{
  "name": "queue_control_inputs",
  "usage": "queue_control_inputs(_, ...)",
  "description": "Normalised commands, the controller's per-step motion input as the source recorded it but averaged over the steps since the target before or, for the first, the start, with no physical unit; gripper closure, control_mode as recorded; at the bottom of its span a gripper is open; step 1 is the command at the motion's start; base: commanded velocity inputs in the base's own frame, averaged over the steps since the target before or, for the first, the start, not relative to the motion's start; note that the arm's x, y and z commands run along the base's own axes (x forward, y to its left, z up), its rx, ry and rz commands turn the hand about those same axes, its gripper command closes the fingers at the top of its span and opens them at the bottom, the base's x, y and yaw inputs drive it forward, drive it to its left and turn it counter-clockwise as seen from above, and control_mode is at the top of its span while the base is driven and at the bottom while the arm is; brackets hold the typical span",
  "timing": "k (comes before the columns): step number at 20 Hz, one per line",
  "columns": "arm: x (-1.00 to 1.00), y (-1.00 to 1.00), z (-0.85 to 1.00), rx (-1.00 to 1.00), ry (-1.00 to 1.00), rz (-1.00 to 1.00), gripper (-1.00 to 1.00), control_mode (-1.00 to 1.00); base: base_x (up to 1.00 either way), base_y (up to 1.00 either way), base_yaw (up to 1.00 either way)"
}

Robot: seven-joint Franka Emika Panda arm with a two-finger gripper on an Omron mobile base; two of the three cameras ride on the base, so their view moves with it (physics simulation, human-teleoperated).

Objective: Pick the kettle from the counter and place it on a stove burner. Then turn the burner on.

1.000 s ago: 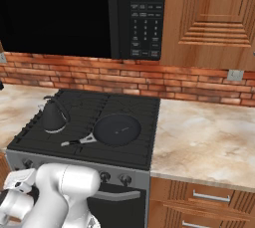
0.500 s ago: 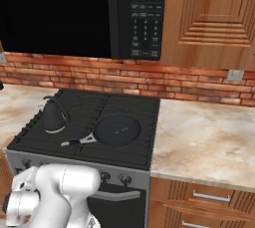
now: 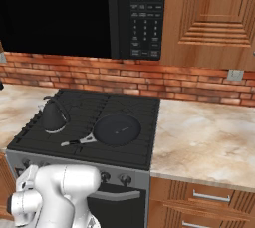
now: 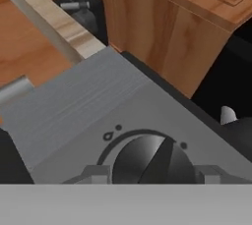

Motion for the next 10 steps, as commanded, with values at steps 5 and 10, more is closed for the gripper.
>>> queue_control_inputs(5,-0.01,0.0,-0.3,-0.25,0.21,0.44,1.0,-1.0,0.0,0.0,0.0)
queue_control_inputs(10,-0.07,0.03,-0.22,-0.25,0.19,0.44,1.0,-1.0,0.0,0.0,0.0)
